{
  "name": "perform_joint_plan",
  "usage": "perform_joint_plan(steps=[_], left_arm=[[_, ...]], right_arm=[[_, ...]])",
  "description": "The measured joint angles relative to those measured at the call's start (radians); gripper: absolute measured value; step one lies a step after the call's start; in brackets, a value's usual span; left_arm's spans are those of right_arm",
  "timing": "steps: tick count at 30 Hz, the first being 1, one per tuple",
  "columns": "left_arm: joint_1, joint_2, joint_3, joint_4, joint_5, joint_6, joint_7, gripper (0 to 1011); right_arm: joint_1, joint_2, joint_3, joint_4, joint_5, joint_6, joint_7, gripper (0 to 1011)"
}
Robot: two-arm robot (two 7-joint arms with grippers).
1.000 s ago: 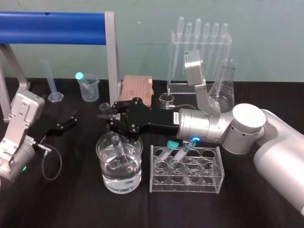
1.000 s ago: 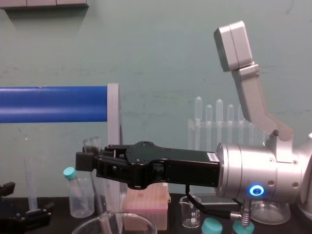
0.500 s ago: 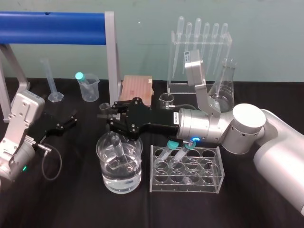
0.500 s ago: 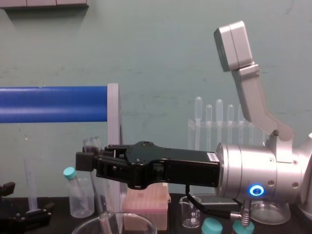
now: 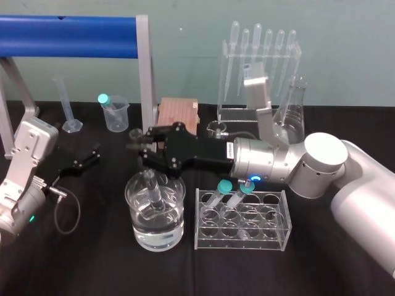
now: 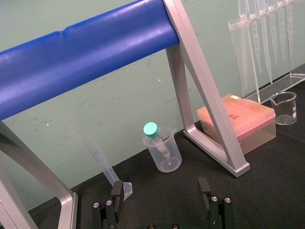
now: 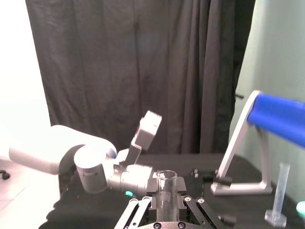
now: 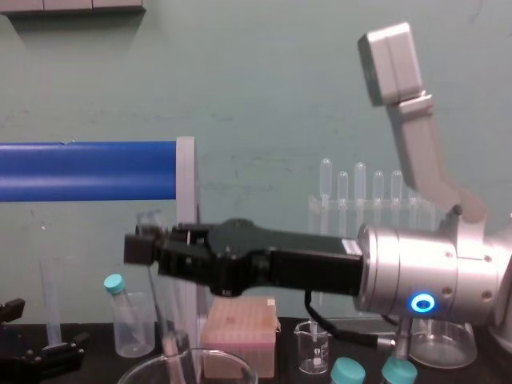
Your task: Hold the test tube with one hand and immerse one end into the beaker, then return it to the test tube rack.
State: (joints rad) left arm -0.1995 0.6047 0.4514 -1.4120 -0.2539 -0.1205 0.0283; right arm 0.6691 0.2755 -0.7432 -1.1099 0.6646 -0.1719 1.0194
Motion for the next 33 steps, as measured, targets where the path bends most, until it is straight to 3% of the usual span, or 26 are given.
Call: perform_joint_plan(steps=[9,18,24,26,27,28,33], left_arm=[[0.000,0.000,0.000,0.000,0.000,0.000,0.000,1000],[0.000,0.000,0.000,0.000,0.000,0.000,0.000,1000],[0.000,0.000,0.000,0.000,0.000,0.000,0.000,1000],[0.000,0.000,0.000,0.000,0.000,0.000,0.000,1000],[0.000,0.000,0.000,0.000,0.000,0.000,0.000,1000],[0.000,0.000,0.000,0.000,0.000,0.000,0.000,1000],[0.000,0.000,0.000,0.000,0.000,0.000,0.000,1000]], right_arm=[[-0.023,0.041,0.054,-0.124,0.023,-0.026,-0.035,226],[-0.059,0.081,0.144,-0.250,0.106,-0.062,-0.068,226],[-0.119,0.167,0.215,-0.361,0.102,-0.057,-0.176,226],[-0.173,0.225,0.255,-0.428,0.089,-0.035,-0.248,226],[-0.173,0.225,0.255,-0.428,0.089,-0.035,-0.248,226],[-0.205,0.255,0.276,-0.462,0.082,-0.022,-0.282,226],[-0.310,0.330,0.344,-0.549,0.068,0.012,-0.377,226]])
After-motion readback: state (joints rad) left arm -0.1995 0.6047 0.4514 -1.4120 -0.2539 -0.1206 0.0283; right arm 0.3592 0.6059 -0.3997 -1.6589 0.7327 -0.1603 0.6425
